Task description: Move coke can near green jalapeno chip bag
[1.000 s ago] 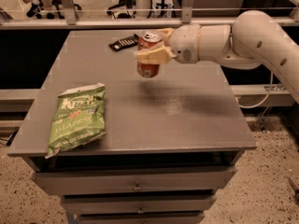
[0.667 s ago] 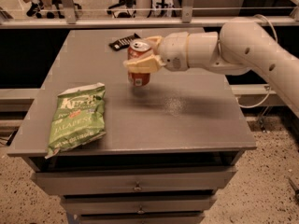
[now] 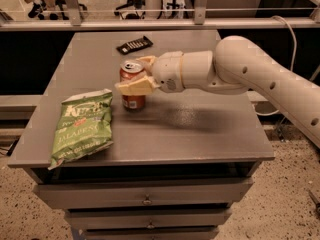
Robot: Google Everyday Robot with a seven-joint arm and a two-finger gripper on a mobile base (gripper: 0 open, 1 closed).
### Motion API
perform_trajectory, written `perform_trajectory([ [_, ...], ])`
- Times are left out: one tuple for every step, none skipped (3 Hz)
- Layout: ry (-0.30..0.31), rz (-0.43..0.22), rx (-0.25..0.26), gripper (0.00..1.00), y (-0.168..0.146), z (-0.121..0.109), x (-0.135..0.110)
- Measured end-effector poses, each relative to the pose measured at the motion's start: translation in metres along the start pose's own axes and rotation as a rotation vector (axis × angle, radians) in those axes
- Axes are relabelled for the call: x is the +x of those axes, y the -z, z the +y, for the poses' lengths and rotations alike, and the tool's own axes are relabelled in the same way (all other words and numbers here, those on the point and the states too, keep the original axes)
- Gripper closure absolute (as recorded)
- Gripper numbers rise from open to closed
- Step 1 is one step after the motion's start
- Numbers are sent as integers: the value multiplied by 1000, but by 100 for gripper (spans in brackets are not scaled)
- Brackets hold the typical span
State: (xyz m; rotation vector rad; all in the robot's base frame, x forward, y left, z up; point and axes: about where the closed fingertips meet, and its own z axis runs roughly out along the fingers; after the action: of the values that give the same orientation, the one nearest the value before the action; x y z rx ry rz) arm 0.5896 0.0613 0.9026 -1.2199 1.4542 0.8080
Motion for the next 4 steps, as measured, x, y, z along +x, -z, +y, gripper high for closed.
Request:
perform_trajectory([
  [-23, -2, -12, 100, -13, 16, 3],
  [-39, 8, -14, 85, -21, 23, 4],
  [-39, 8, -14, 62, -21, 23, 3],
  [-39, 8, -14, 38, -21, 23, 3],
])
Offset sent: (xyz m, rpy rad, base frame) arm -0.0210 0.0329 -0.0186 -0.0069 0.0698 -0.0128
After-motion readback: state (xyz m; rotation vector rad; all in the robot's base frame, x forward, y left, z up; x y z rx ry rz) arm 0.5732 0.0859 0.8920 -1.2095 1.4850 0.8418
